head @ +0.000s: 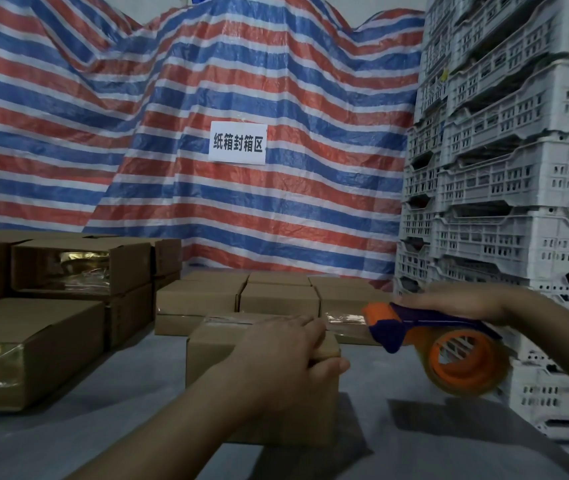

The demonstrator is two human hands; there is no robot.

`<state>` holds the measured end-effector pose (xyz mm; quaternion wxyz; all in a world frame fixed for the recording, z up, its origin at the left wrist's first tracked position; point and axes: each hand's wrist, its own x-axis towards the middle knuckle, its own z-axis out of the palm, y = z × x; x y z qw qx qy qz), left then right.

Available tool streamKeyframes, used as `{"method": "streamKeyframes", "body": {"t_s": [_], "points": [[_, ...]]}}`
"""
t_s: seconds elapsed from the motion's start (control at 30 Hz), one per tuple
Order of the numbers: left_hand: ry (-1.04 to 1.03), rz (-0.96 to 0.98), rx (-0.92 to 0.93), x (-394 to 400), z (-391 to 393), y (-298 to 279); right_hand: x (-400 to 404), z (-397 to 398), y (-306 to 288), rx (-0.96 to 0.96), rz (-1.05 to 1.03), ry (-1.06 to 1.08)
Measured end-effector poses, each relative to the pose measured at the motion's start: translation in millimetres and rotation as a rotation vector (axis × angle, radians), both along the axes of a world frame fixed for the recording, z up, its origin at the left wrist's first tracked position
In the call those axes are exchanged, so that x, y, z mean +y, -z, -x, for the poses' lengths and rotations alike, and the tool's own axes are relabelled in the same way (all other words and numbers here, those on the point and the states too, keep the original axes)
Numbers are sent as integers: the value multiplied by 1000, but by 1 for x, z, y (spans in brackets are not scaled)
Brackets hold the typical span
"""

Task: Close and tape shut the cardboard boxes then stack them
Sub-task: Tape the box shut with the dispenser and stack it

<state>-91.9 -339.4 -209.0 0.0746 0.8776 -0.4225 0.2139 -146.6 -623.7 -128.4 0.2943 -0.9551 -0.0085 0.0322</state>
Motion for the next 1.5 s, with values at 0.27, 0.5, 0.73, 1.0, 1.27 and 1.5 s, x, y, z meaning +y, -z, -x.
{"method": "streamKeyframes", "body": {"t_s": [0.27, 0.5, 0.73, 1.0, 1.27, 1.5], "points": [[39, 15, -15, 0, 2, -1, 73, -25, -23, 22, 882, 121], [33, 29, -28, 1, 3, 1, 81, -21, 21, -28, 1398, 92], [63, 78, -67, 0, 1, 4, 29, -8, 91, -465, 1196, 352], [66, 74, -82, 0, 3, 2, 35, 6, 133, -507, 1089, 538], [93, 86, -80, -1, -4, 7, 59, -2, 85, -600, 762, 461], [100, 84, -101, -2, -5, 7, 123, -40, 59, -477, -578, 200]]}}
